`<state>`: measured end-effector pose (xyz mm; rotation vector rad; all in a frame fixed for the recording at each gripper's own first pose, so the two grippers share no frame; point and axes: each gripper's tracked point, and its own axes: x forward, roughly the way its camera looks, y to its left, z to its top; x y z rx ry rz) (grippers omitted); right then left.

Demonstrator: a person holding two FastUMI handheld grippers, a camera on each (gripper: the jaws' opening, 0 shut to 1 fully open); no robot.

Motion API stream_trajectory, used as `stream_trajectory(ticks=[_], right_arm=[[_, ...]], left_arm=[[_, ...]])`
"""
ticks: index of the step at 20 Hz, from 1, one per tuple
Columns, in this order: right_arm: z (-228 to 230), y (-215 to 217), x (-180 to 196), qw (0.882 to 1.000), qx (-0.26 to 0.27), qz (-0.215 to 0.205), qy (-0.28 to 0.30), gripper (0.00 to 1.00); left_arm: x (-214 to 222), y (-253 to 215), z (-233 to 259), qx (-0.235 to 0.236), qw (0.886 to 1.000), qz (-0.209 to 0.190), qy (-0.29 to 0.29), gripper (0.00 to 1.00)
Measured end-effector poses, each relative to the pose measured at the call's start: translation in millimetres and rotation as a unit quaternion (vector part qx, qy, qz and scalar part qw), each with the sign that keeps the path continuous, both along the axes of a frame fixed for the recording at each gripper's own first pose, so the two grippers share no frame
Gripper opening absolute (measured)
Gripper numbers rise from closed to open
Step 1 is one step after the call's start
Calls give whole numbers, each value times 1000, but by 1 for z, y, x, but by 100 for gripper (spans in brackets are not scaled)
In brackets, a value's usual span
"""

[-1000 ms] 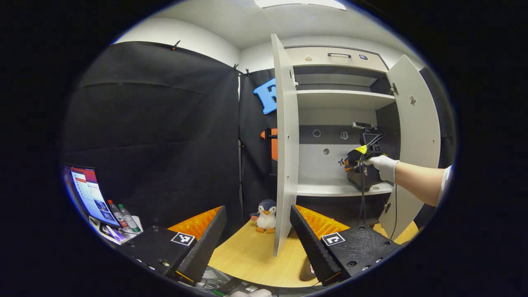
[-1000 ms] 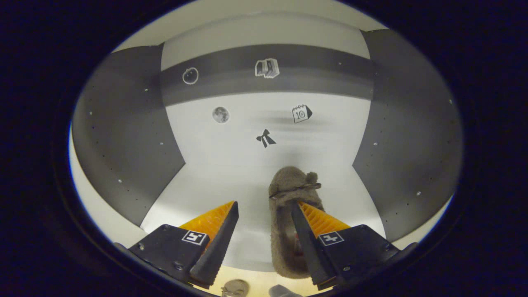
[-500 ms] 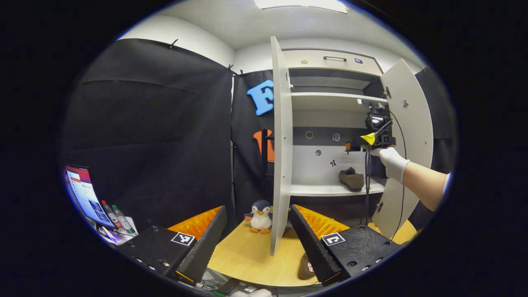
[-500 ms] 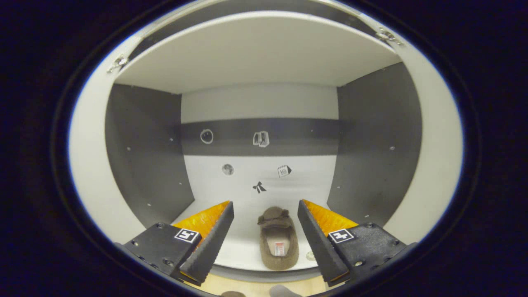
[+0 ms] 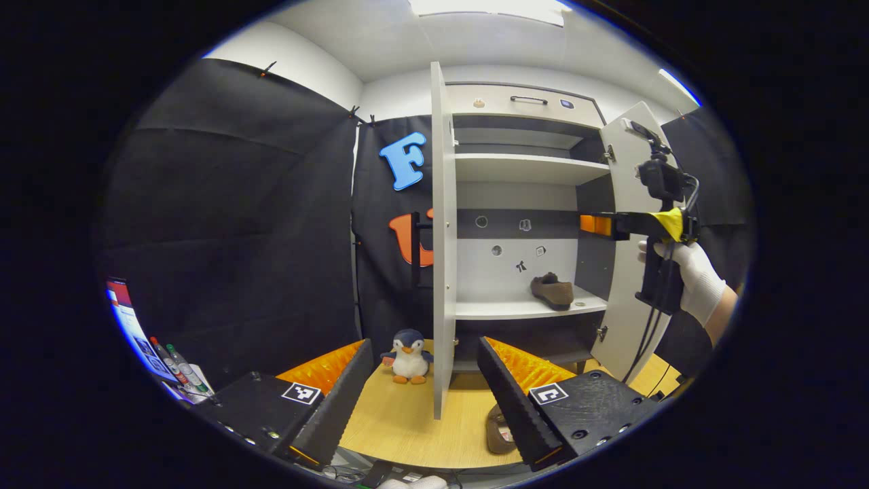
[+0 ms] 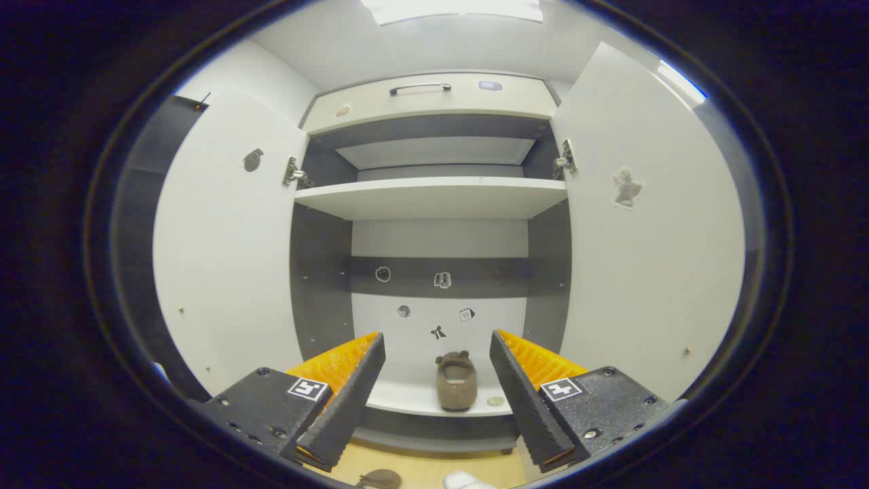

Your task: Grab one shoe with the right hand and put it into the shoe cabinet, grab the other shoe with the left hand and put it into the shoe cabinet; then close the right door with the right hand and the left door with the left hand.

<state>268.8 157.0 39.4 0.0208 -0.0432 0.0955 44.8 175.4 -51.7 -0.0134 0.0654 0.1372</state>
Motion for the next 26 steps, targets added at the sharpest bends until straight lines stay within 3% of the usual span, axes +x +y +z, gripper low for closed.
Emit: stream_trajectory(ticks=[6, 7, 8, 11, 15, 16, 17, 20, 23, 26], right_arm=[[-47, -36, -108, 999, -7, -32, 19, 99], [-60, -45, -122, 999, -9, -42, 28, 99], [-70, -52, -135, 998, -6, -47, 37, 99], [-99, -62, -163, 997, 5, -55, 61, 99], [-121, -79, -169, 993, 29, -62, 94, 100], [-122, -84, -169, 993, 34, -62, 97, 99], [-123, -91, -166, 992, 35, -68, 99, 100], [-120, -110, -162, 992, 31, -77, 99, 99], [-125, -127, -155, 991, 23, -83, 107, 99], [-136, -142, -150, 988, 25, -89, 124, 99]], left_arm=[[17, -18, -6, 6, 999, -54, 0, 95], [19, -21, -6, 5, 998, -58, -1, 100], [22, -23, -7, 5, 998, -62, -1, 95], [32, -42, -19, 12, 997, -78, 12, 95], [44, -81, -73, 22, 991, -114, 61, 96], [48, -91, -92, 23, 989, -122, 76, 100], [54, -98, -113, 24, 987, -127, 91, 95], [63, -119, -186, 0, 976, -141, 164, 96], [75, -127, -263, -40, 958, -127, 254, 97], [94, -122, -329, -31, 947, -112, 301, 97]])
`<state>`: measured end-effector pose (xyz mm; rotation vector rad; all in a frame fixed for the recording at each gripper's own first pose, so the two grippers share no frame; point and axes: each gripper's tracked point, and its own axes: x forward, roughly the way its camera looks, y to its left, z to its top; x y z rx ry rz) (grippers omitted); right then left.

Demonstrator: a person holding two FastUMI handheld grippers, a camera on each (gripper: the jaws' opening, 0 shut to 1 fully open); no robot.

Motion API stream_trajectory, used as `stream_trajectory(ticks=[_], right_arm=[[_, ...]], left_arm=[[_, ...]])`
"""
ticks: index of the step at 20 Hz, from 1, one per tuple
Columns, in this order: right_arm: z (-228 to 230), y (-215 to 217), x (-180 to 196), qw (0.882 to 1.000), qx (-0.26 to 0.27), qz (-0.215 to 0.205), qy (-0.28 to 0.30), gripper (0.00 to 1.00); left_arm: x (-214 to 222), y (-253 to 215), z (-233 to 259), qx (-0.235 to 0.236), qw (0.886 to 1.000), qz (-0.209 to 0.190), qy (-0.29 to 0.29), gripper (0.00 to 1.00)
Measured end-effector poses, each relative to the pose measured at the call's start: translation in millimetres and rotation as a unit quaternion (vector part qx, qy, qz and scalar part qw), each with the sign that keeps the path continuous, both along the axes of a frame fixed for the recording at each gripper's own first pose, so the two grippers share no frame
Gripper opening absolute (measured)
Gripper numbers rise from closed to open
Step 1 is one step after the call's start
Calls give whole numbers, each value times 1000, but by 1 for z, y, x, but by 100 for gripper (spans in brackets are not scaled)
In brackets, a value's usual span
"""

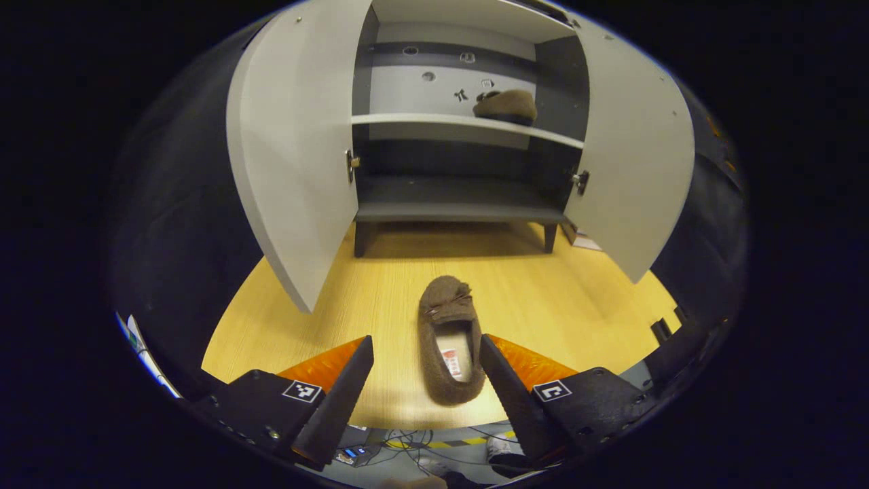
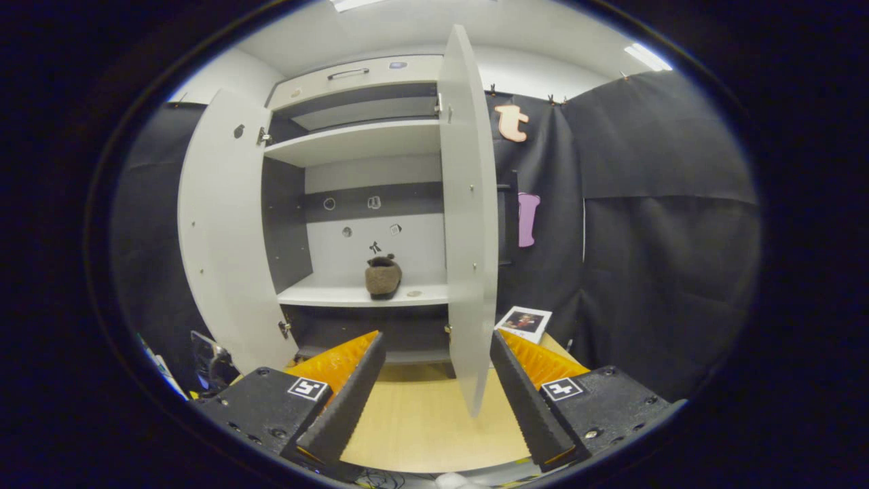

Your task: Grab one shoe with the right hand and put it into the shoe cabinet, grab the other shoe with the left hand and put it into the shoe cabinet; then close the right door with the right hand and the left door with the left hand.

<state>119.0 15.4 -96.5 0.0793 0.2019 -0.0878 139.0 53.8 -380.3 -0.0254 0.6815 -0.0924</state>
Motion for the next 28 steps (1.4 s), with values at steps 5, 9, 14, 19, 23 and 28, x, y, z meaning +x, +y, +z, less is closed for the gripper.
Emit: stream_trajectory(ticks=[5, 9, 14, 19, 23, 28], right_arm=[[-16, -16, 7, 1000, 0, -11, 27, 99], [-19, -25, 7, 999, -6, -23, 38, 99], [-17, -25, 11, 999, -13, -24, 42, 99], [-16, -24, 18, 999, -14, -17, 43, 99], [-12, -21, 23, 999, -11, -7, 38, 99], [2, -12, 25, 1000, -11, 15, 21, 99]], left_arm=[[36, 3, -56, 12, 999, 7, 42, 97], [66, 0, -82, 26, 999, -2, 32, 97], [105, -10, -100, 23, 999, -12, 26, 96], [113, -33, -108, 3, 999, -29, 44, 49], [120, -15, -101, 40, 998, -8, 40, 5], [116, -5, -43, 39, 999, 17, 11, 0]])
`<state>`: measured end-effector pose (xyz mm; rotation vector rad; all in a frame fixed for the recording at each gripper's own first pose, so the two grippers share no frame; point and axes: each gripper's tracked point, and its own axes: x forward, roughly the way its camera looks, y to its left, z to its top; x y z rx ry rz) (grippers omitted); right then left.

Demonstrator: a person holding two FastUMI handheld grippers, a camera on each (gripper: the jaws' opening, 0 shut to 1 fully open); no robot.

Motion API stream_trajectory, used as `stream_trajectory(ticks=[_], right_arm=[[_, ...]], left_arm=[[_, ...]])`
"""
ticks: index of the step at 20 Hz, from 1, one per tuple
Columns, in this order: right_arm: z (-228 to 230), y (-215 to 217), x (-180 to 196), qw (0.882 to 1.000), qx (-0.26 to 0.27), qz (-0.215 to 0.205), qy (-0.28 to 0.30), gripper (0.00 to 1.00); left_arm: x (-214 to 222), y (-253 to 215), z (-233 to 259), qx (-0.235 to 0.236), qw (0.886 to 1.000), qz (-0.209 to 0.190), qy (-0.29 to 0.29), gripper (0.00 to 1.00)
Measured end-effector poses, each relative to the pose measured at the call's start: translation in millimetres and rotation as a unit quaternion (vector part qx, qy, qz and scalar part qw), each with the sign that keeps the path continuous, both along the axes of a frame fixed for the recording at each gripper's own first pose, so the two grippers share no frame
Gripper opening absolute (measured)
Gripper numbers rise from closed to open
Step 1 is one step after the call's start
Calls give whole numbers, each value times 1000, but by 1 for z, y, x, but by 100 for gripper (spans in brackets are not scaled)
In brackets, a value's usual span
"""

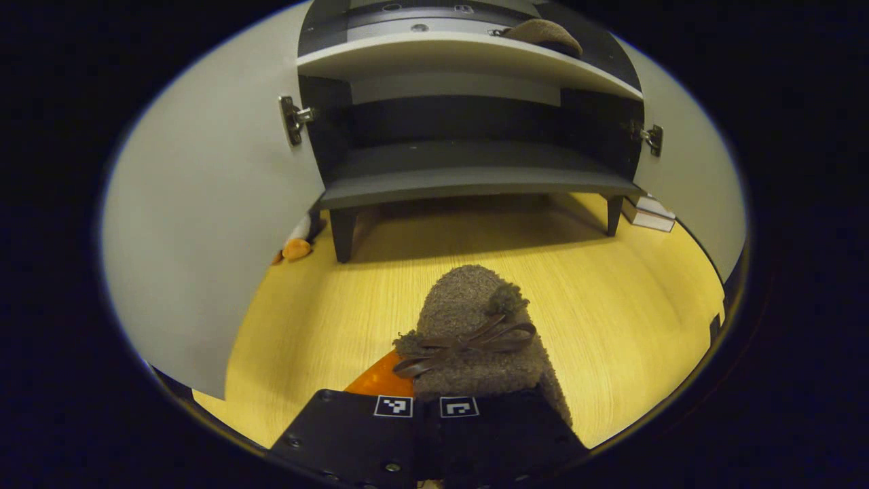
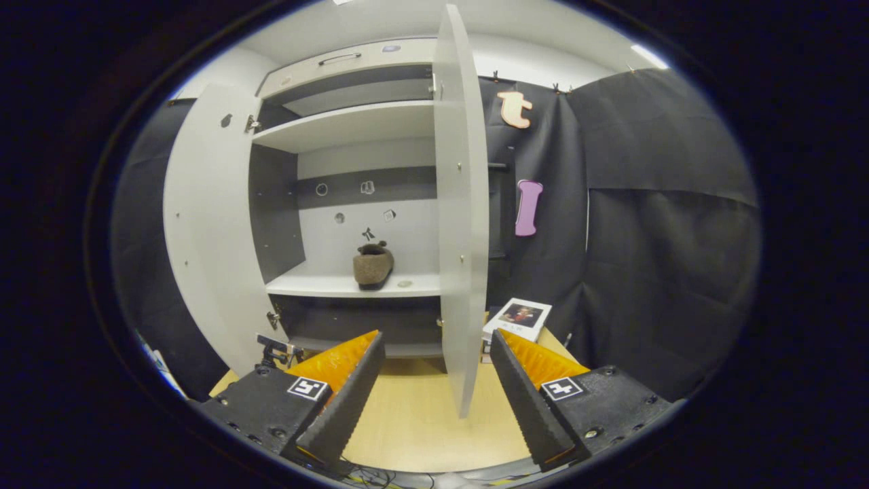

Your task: Grab one shoe with the right hand and put it into the shoe cabinet, grab the other shoe with the left hand and put it into the shoe cabinet; then close the right door with the right hand and the left door with the left hand.

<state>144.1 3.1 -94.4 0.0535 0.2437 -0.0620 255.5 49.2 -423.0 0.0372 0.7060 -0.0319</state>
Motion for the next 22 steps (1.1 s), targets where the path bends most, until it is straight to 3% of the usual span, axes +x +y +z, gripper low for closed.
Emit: stream_trajectory(ticks=[5, 9, 10, 14, 18, 22], right_arm=[[12, 2, 2, 1000, -1, 10, -21, 99], [16, -3, 5, 1000, 6, 15, -26, 99], [16, -5, 5, 999, 8, 15, -27, 99], [22, -10, 6, 999, 25, 21, -36, 99], [36, -22, 2, 998, 28, 15, -48, 99], [36, -34, 0, 998, 37, 5, -49, 99]], left_arm=[[17, 14, 111, 9, 997, 36, -63, 0], [47, 12, 198, 15, 992, 34, -121, 0], [57, 11, 218, 9, 991, 36, -131, 10], [110, 12, 293, 10, 981, 33, -190, 10], [173, 13, 345, 0, 975, 44, -218, 9], [233, 18, 365, 28, 971, 45, -234, 10]])
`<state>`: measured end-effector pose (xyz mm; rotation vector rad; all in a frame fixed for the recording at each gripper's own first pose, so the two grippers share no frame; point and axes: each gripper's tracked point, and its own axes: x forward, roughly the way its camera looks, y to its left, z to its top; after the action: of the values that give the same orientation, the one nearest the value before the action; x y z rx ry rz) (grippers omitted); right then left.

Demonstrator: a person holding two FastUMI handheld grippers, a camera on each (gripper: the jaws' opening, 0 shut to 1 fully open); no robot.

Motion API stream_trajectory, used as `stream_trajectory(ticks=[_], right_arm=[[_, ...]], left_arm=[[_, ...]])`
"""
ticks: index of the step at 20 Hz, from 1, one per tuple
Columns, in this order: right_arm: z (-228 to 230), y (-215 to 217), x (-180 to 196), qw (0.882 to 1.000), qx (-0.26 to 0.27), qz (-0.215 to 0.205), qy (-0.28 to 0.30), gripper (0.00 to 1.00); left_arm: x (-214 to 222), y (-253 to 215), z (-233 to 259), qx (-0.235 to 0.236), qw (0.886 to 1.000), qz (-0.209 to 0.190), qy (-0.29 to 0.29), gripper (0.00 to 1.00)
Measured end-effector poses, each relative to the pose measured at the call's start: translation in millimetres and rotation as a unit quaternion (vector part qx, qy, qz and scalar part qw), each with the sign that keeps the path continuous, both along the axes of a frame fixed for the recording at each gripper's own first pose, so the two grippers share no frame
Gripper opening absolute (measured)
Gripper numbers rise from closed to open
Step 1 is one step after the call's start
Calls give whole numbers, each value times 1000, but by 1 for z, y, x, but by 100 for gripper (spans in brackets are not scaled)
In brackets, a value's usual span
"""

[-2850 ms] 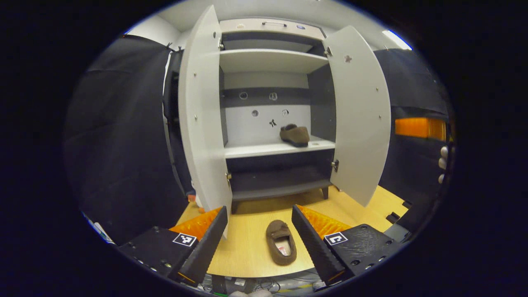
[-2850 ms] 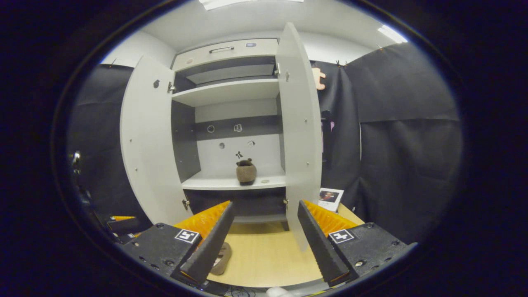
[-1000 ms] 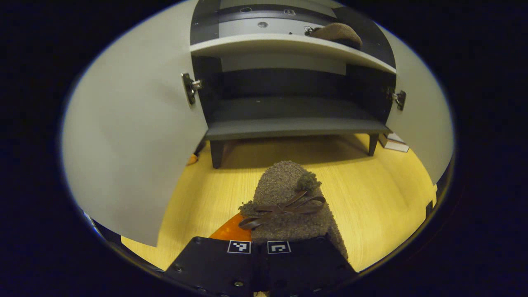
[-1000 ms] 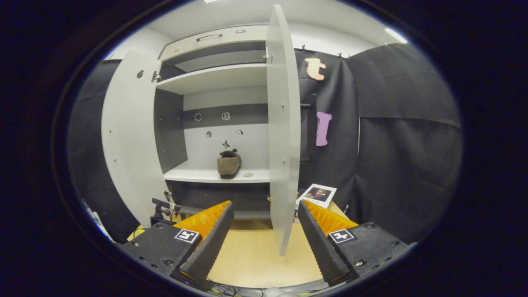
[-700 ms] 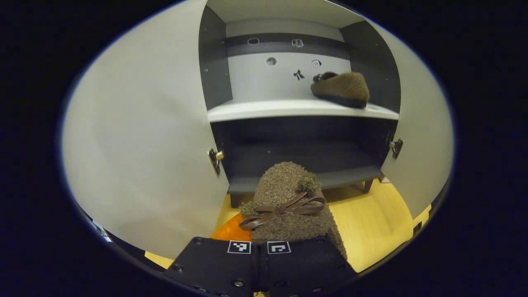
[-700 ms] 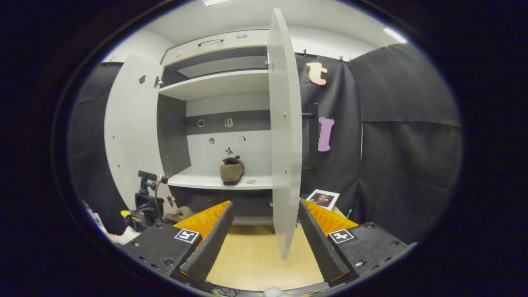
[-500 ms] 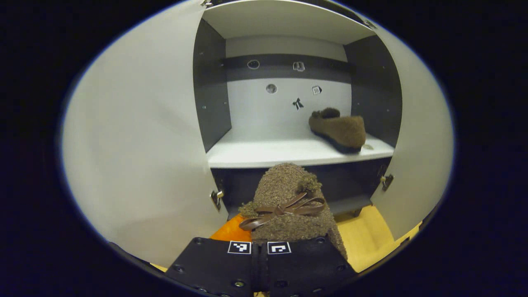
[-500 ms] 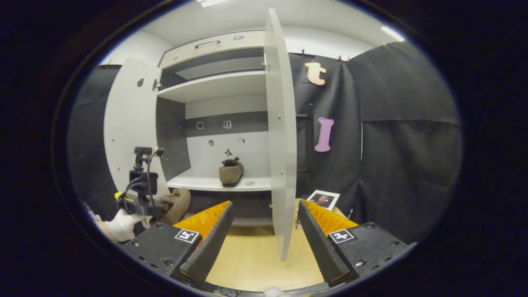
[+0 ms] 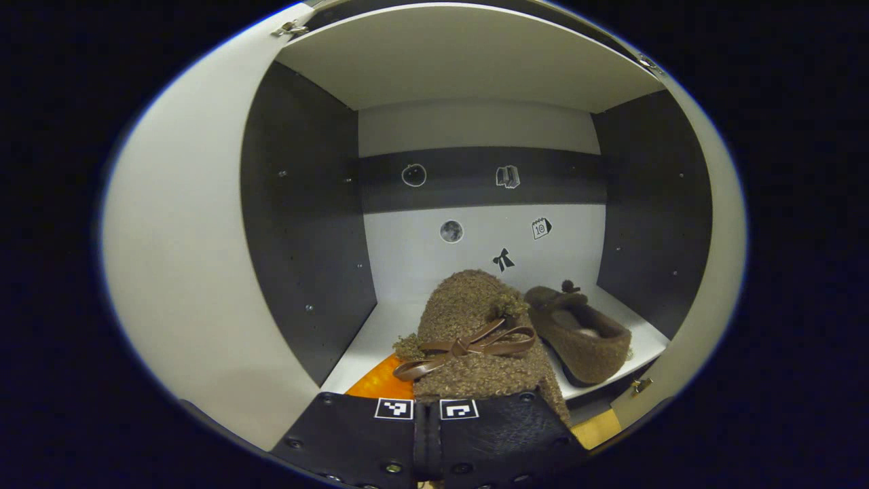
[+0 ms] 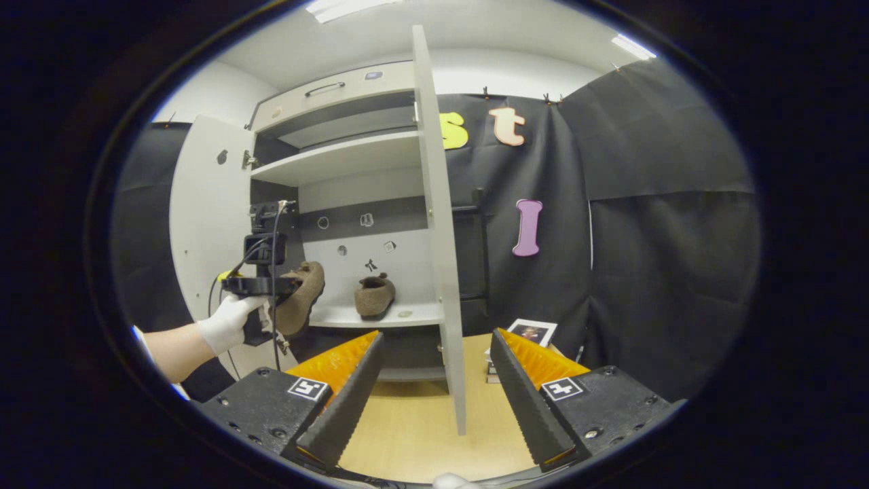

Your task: Grab one shoe with the right hand and put it into the shoe cabinet, grab the other shoe with the left hand and put it into the shoe cabinet; then close the right door with the right hand and the left door with the left hand.

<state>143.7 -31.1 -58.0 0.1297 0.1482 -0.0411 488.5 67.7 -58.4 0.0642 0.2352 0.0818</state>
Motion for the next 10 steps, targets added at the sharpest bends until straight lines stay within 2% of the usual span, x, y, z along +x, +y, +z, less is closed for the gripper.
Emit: stream_trajectory(ticks=[5, 6, 10], right_arm=[[-1, -14, -2, 1000, 0, -17, 4, 99], [-2, -16, -2, 1000, 3, -21, 6, 99], [-6, -17, -5, 1000, 10, -23, 17, 98]], left_arm=[[66, -4, -22, -11, 999, 6, 30, 10], [81, 1, -29, 12, 999, 12, 36, 0], [109, -2, -61, 1, 996, 12, 93, 1]])
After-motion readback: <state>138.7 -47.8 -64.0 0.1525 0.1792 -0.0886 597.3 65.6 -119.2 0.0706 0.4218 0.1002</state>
